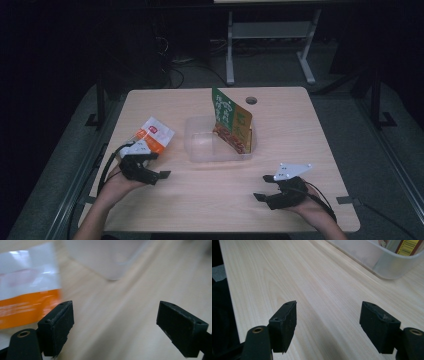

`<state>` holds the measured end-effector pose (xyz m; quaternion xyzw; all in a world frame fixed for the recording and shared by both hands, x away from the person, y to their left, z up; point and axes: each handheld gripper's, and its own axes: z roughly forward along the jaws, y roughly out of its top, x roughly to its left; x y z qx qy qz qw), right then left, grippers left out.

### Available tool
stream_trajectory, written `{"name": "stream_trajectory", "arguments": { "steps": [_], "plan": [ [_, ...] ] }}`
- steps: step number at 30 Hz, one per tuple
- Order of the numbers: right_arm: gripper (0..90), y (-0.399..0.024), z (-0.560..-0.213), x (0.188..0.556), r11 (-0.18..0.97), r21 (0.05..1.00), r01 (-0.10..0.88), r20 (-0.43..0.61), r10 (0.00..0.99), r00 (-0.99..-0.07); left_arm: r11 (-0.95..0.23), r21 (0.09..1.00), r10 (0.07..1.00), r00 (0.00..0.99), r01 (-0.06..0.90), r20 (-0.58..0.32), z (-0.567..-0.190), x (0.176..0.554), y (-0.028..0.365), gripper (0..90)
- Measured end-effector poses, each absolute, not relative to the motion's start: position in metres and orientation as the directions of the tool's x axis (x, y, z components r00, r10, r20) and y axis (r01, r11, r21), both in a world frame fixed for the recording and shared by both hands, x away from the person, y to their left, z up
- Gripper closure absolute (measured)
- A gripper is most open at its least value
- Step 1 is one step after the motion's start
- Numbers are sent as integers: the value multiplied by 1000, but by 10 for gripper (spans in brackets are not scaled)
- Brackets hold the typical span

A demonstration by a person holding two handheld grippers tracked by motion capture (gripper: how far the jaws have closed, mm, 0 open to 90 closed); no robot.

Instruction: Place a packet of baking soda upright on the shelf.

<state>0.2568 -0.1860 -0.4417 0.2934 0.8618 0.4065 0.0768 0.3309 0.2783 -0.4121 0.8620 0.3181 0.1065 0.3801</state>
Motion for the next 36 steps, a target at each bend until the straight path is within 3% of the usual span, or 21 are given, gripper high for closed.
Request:
{"name": "stream_trajectory", "arguments": {
  "steps": [5,12,18,28,33,36],
  "plan": [
    [271,-183,-444,260,491,718,493,129,603,-788,-475,721,700,713,505,-37,-408,354,305,138],
    [263,-181,-446,262,496,722,483,117,600,-791,-440,706,777,629,554,-10,-414,385,335,139],
    [258,-180,-447,263,497,718,488,120,602,-789,-395,700,810,585,595,-41,-422,410,356,152],
    [248,-179,-449,266,483,716,504,152,597,-788,-360,667,816,566,653,-114,-445,436,370,295],
    [243,-177,-449,264,516,708,482,108,595,-796,-289,677,798,561,677,-221,-452,437,377,428],
    [226,-178,-448,263,499,718,485,121,597,-793,-319,660,801,566,680,-197,-454,437,376,479]
  ]
}}
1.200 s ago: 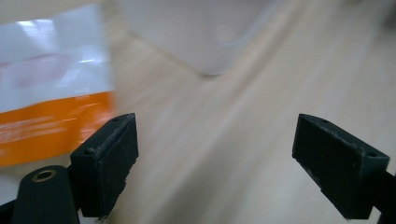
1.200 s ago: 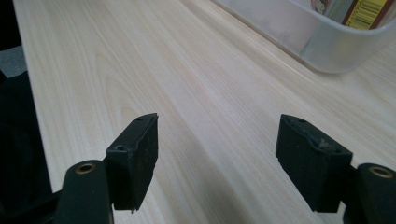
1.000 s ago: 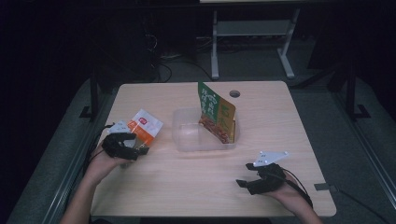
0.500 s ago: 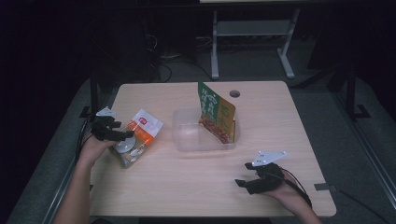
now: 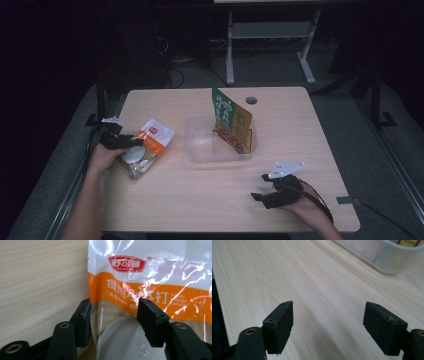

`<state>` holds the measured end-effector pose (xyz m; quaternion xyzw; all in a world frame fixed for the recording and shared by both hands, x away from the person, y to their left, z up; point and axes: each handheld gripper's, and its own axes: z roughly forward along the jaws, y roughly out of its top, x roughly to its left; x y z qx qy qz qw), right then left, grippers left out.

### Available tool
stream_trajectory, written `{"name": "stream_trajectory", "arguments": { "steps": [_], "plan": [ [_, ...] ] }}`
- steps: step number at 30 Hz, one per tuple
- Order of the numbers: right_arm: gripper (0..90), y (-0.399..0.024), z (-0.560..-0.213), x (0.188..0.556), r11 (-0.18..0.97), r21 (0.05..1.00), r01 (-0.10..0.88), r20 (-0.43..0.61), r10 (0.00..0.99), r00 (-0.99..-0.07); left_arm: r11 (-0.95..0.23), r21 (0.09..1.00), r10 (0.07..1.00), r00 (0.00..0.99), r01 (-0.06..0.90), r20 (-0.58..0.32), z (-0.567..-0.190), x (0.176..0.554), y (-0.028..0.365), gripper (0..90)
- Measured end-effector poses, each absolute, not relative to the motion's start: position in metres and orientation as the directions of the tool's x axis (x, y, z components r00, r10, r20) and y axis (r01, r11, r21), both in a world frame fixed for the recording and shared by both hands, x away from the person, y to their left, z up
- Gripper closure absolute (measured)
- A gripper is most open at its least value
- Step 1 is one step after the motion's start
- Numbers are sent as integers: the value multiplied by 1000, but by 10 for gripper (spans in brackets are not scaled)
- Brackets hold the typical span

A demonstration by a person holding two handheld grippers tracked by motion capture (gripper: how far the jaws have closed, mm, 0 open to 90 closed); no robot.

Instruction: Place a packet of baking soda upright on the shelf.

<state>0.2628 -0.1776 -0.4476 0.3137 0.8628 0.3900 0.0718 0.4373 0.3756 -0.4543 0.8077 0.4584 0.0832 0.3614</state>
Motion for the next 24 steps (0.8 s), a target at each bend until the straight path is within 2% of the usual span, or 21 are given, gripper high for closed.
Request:
{"name": "stream_trajectory", "arguments": {
  "steps": [3,7,10,14,17,24],
  "plan": [
    [211,-177,-448,263,497,729,470,113,591,-799,-332,655,805,566,679,-178,-454,437,375,551],
    [212,-176,-449,264,507,729,459,104,580,-808,-366,646,801,580,670,-148,-453,435,373,783],
    [187,-174,-449,265,508,714,482,129,581,-804,-371,648,797,587,665,-146,-453,434,372,872],
    [139,-171,-449,267,522,678,518,160,583,-796,-355,654,796,584,668,-163,-452,431,375,893],
    [137,-169,-447,268,516,670,534,177,587,-790,-294,689,793,571,663,-212,-448,425,380,895],
    [148,-165,-448,269,534,663,524,169,575,-800,-267,729,781,585,630,-219,-432,405,384,896]
  ]
}}
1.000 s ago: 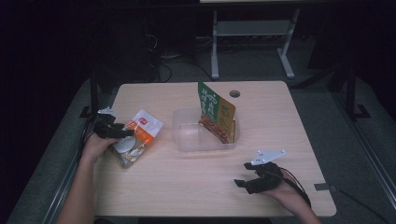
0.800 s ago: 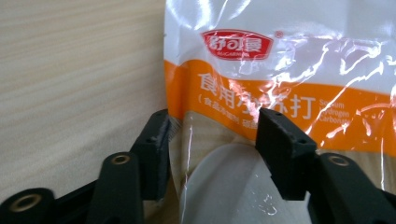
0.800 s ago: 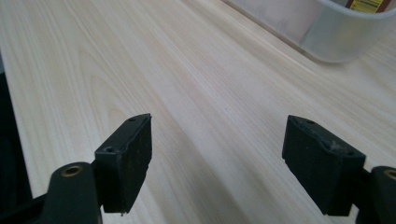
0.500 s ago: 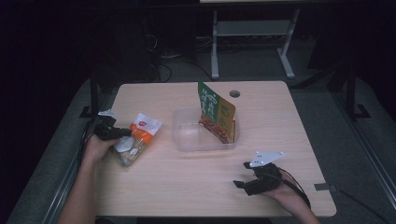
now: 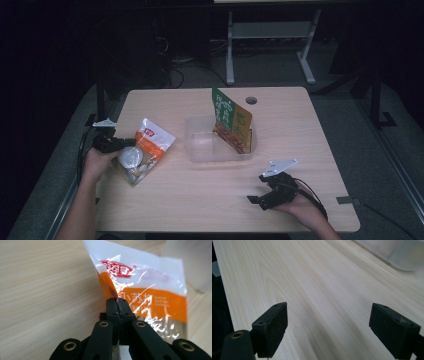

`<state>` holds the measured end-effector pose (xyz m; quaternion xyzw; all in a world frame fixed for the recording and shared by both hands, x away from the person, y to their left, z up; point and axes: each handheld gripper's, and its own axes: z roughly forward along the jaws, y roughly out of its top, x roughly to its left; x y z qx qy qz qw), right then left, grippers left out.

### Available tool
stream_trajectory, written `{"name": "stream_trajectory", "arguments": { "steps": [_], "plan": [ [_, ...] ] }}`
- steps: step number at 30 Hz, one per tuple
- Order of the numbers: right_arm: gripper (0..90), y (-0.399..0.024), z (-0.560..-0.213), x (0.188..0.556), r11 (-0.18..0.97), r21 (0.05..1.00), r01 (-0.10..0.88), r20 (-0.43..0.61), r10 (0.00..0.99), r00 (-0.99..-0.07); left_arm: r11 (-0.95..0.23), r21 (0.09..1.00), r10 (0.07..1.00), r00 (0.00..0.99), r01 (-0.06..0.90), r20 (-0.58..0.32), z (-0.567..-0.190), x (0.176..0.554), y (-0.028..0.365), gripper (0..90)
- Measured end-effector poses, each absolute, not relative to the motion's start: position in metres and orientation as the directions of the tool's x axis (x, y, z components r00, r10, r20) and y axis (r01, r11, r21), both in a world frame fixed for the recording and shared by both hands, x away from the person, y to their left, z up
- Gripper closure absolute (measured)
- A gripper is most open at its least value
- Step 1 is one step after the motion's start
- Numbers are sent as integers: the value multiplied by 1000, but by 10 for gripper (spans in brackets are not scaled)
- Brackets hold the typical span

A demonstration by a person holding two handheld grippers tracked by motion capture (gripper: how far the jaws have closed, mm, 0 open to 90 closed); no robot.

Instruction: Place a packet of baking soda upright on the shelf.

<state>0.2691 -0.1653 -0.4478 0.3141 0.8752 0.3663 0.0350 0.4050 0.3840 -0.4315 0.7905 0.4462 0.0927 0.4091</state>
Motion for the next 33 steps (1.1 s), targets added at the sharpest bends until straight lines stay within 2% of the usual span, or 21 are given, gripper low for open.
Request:
{"name": "stream_trajectory", "arguments": {
  "steps": [5,12,21,23,33],
  "plan": [
    [181,-165,-447,269,548,664,509,158,563,-812,-206,776,771,588,596,-247,-414,392,385,898],
    [182,-167,-445,268,526,684,506,154,574,-804,-147,838,750,612,525,-252,-392,376,386,899],
    [189,-164,-440,267,509,710,487,157,559,-814,-98,875,725,636,475,-264,-367,355,382,899],
    [219,-161,-438,268,507,718,478,164,544,-823,-96,883,714,650,458,-259,-361,350,378,899],
    [235,-135,-422,277,443,791,422,206,456,-865,-78,911,633,726,404,-268,-335,327,333,899]
  ]
}}
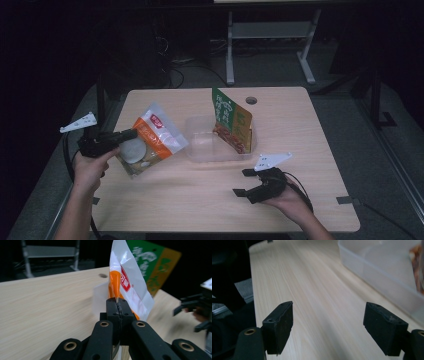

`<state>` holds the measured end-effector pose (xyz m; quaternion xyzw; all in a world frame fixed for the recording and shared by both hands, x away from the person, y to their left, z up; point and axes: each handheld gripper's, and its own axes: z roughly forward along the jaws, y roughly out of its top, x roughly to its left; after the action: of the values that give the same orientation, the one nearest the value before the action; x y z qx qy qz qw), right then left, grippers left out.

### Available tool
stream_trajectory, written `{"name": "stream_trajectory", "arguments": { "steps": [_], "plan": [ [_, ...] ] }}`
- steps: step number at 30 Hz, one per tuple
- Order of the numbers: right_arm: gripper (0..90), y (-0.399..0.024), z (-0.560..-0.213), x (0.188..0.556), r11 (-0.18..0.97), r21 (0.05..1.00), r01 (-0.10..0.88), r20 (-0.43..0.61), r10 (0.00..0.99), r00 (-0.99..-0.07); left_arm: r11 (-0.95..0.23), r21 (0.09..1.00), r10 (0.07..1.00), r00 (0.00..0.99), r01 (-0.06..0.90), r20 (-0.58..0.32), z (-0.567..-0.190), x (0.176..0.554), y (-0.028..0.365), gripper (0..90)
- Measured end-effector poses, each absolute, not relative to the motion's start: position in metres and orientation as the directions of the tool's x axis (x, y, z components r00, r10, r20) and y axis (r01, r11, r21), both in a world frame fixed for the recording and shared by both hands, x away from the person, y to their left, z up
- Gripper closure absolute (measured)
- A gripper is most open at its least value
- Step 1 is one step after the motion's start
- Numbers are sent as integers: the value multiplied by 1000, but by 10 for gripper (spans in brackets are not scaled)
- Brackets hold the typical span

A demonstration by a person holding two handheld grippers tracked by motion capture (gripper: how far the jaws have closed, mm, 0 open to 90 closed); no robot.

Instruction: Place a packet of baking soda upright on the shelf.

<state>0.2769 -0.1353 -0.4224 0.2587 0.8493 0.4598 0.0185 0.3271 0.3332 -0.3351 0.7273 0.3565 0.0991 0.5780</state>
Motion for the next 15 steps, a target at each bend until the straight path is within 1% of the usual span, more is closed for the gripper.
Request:
{"name": "stream_trajectory", "arguments": {
  "steps": [6,9,12,15],
  "plan": [
    [245,-117,-406,287,391,845,365,196,409,-891,-77,920,546,788,385,-284,-332,321,294,899],
    [249,-108,-396,293,359,870,339,192,385,-902,-91,921,519,807,379,-281,-334,318,275,899],
    [276,-101,-387,298,315,892,324,202,363,-910,-90,920,496,818,382,-291,-339,317,261,899],
    [322,-94,-382,303,304,905,296,183,351,-918,-93,915,468,828,393,-309,-345,317,251,899]
  ]
}}
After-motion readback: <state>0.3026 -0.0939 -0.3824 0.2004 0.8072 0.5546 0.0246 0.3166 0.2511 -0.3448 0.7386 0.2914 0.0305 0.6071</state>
